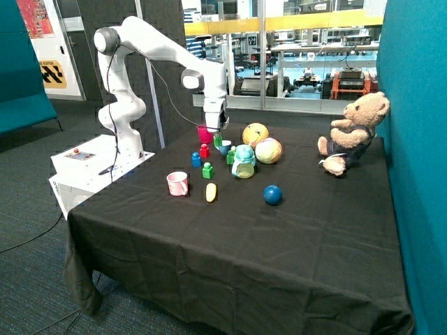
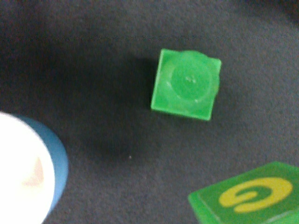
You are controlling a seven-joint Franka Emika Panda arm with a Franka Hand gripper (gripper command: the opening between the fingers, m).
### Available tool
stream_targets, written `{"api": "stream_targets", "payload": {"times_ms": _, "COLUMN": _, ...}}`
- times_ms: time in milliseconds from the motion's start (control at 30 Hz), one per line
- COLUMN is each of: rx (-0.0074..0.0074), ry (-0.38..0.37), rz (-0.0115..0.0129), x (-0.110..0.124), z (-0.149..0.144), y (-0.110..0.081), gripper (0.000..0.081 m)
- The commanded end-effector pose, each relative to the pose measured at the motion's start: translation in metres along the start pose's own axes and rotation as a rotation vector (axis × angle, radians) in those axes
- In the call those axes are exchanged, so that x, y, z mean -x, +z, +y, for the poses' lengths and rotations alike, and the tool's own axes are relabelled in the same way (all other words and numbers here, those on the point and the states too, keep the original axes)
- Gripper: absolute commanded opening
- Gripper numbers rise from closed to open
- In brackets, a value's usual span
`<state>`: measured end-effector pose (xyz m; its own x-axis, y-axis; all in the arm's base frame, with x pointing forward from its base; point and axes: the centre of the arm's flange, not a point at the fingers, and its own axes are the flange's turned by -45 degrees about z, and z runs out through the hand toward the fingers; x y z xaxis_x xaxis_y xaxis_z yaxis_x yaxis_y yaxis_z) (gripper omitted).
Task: Stack green blocks
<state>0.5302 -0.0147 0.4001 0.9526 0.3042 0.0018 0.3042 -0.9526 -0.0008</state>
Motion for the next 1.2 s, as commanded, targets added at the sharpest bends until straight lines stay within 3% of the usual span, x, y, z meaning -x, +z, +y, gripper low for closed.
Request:
{"api": "stream_targets", "payload": {"times_ms": 0, "rx": 0.0008, "ry": -0.011, "rz": -0.0018, "x": -0.014, "z": -0.007, "y": -0.001, "gripper": 0.0}}
{"api": "stream_targets", "payload": {"times_ms": 1167, "rx": 0.0008, "ry": -0.029, "rz": -0.0018, "x": -0.035, "z": -0.011, "y": 0.011, "gripper": 0.0}}
